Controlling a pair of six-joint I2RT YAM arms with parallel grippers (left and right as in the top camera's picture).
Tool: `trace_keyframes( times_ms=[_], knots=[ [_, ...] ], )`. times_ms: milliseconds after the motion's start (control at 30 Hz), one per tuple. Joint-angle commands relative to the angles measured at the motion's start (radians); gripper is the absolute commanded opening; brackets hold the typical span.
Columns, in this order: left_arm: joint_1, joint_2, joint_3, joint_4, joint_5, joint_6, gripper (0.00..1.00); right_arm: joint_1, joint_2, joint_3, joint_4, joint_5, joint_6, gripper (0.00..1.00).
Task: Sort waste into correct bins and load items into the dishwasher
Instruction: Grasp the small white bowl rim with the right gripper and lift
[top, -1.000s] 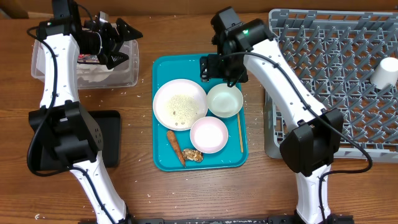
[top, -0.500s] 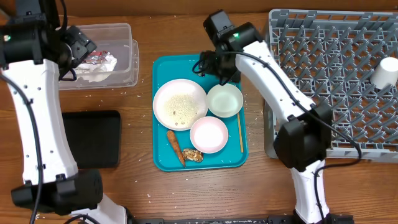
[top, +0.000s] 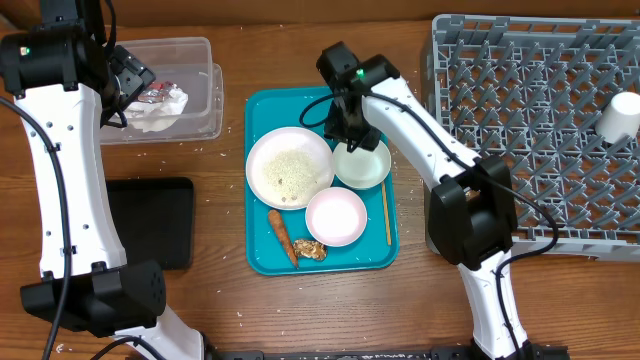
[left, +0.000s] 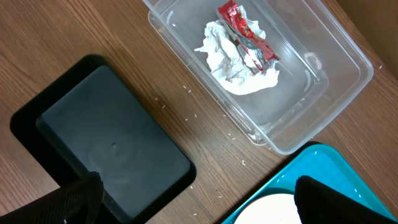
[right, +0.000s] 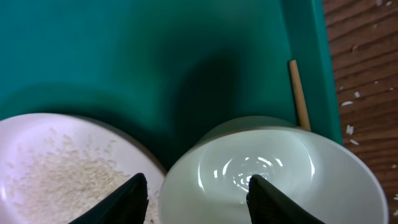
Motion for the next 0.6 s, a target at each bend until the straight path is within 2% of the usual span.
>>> trace_keyframes(
  times_ms=[0,167,333,567],
  knots=[
    [0.002,0.002,0.002,-0.002,-0.024,-0.013,1.0,0.001,-0.001,-0.066,0.069,-0.061,0.026,0.53],
    [0.002,0.002,0.002,-0.002,-0.024,-0.013,1.0,0.005,-0.001,-0.068,0.101,-0.074,0.025,0.54],
    [0.002,0.002,0.002,-0.002,-0.024,-0.013,1.0,0.006,-0.001,-0.069,0.101,-0.042,0.026,0.41],
    [0.002,0.002,0.002,-0.002,-0.024,-0.013,1.0,0.014,-0.001,-0.126,0.132,-0.034,0.026,0.39]
  ],
)
